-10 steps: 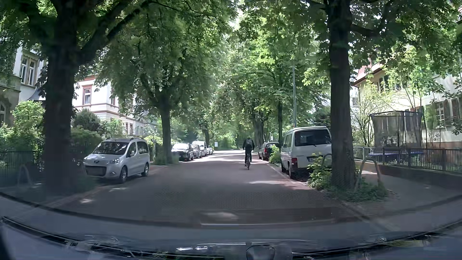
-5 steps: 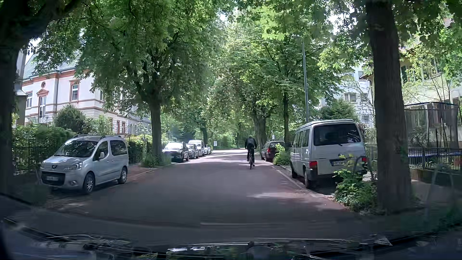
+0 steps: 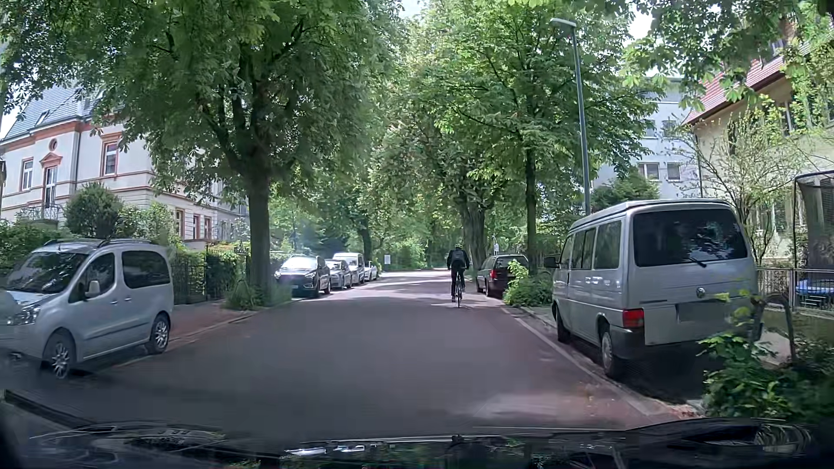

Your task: Follow the waypoints while adhering to traffic rules and regulations

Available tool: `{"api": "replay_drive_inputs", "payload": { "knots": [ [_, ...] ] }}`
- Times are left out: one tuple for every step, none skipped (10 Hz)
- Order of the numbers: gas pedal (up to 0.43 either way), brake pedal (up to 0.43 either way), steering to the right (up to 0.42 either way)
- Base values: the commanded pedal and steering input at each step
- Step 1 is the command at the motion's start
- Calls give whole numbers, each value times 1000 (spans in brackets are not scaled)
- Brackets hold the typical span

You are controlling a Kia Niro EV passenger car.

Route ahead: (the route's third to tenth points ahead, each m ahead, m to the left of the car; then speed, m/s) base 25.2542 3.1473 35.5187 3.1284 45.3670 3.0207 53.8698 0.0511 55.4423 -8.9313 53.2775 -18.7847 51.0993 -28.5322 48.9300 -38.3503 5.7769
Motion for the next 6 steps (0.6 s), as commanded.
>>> {"api": "replay_drive_inputs", "payload": {
  "knots": [
    [39, 0, 0],
    [39, 0, 0],
    [39, 0, 0],
    [39, 0, 0],
    [39, 0, 0],
    [39, 0, 1]
  ]
}}
